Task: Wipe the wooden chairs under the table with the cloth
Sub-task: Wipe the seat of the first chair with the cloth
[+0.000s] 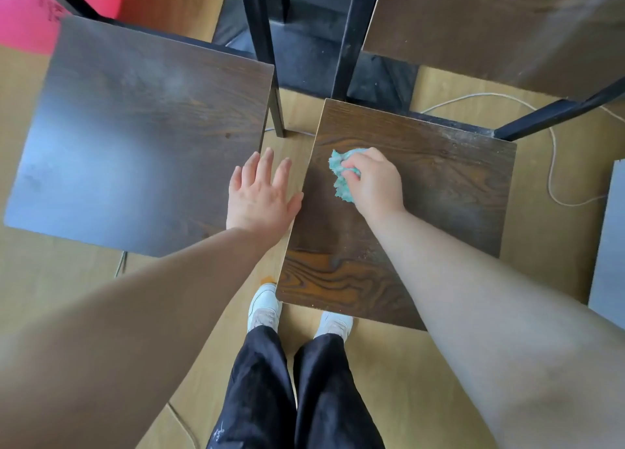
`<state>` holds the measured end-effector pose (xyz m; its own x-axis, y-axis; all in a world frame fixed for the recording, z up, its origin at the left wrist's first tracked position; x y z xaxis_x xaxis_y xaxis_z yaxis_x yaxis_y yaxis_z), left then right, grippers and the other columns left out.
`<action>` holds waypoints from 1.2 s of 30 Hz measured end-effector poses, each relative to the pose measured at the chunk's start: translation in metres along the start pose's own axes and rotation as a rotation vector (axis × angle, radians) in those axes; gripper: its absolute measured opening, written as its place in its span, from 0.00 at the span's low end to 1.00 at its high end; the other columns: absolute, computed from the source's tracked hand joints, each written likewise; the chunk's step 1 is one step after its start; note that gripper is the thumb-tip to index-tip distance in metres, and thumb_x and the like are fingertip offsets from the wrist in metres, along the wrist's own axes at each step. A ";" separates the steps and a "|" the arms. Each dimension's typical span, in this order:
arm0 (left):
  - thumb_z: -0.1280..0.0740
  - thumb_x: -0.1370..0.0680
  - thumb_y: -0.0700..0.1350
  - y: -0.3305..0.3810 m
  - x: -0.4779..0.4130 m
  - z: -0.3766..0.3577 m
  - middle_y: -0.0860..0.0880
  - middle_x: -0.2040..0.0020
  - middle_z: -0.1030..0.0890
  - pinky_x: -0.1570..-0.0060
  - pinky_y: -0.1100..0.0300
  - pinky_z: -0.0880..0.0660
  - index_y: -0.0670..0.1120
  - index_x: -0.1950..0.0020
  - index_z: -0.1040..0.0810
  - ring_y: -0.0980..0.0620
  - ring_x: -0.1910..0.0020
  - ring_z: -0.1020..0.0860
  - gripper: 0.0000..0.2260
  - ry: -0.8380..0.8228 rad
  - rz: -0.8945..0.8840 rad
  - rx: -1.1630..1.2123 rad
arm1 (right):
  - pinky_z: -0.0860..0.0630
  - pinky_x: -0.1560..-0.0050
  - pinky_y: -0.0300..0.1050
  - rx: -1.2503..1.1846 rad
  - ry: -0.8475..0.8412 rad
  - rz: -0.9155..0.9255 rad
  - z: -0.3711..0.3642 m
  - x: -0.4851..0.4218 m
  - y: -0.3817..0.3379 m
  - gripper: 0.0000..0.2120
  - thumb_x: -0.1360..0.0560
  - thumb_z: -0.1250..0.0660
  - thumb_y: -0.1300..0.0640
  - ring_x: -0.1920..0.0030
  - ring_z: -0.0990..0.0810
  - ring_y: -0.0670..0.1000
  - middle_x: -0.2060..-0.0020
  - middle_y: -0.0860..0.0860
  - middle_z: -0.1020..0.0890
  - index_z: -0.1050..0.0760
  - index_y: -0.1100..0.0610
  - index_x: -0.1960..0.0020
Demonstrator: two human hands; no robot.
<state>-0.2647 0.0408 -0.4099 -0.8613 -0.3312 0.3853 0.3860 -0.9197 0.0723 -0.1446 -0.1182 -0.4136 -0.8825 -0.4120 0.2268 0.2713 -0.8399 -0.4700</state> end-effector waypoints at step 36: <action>0.48 0.18 0.62 0.073 -0.013 -0.006 0.46 0.19 0.47 0.23 0.45 0.48 0.52 0.20 0.46 0.44 0.21 0.51 0.29 -0.006 -0.134 0.006 | 0.29 0.57 0.38 0.029 0.354 -0.559 0.133 -0.023 0.194 0.10 0.20 0.35 0.55 0.44 0.20 0.55 0.43 0.54 0.20 0.20 0.56 0.41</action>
<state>-0.2269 -0.0234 -0.4154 -0.9032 -0.2041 0.3775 0.2695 -0.9543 0.1290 -0.0202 -0.3187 -0.3968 -0.9650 0.2258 0.1332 -0.2584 -0.9046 -0.3390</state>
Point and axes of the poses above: each hand's wrist, its own x-axis away from the middle knuckle, its own z-axis out of the back of the hand, y = z × x, the point moved 7 cm from there along -x, towards the middle knuckle
